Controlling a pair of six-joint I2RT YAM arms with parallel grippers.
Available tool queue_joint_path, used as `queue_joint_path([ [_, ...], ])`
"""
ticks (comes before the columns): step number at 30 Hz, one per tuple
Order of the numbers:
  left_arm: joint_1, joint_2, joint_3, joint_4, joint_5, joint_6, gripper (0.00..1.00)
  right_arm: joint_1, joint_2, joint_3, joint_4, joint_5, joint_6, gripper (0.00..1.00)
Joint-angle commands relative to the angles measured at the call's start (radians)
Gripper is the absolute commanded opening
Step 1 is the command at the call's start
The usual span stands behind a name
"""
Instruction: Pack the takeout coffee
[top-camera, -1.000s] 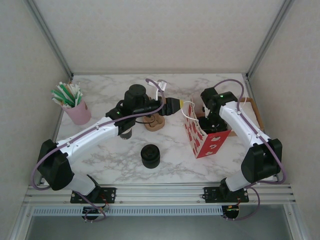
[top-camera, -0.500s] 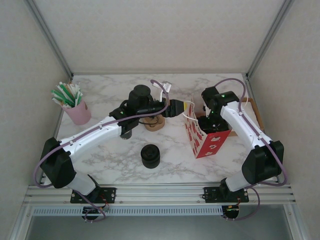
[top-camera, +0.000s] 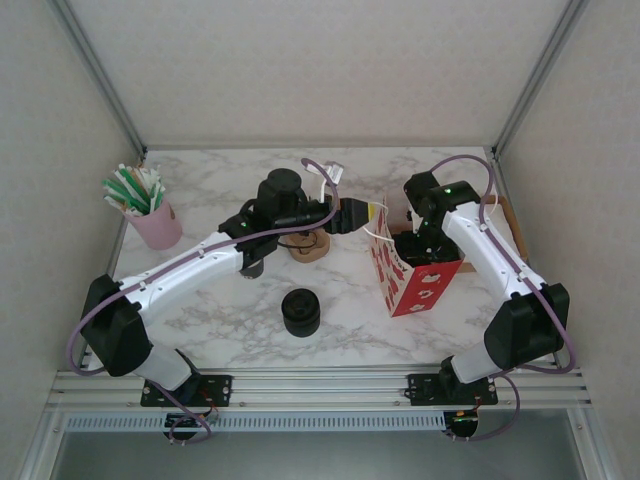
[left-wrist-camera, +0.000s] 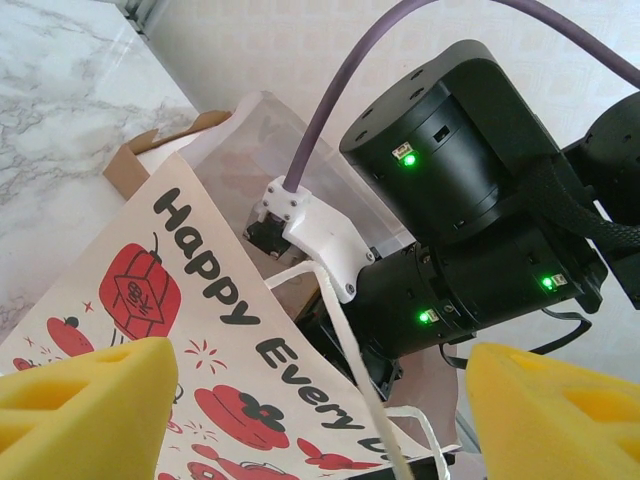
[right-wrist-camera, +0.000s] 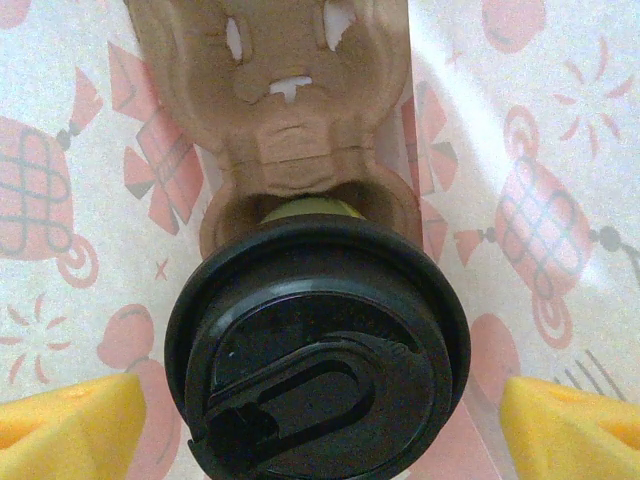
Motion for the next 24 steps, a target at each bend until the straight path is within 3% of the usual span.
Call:
queue_joint_path([
  [1,-0.009,0.006,0.03,-0.002,0.009,0.02,0.76,-0.006,-0.03,0.034,-0.034,0.011,0.009,0.92],
  [24,-0.01,0.013,0.049,-0.018,0.005,0.027,0.75,-0.006,-0.059,0.072,-0.062,0.021,0.014,0.95],
])
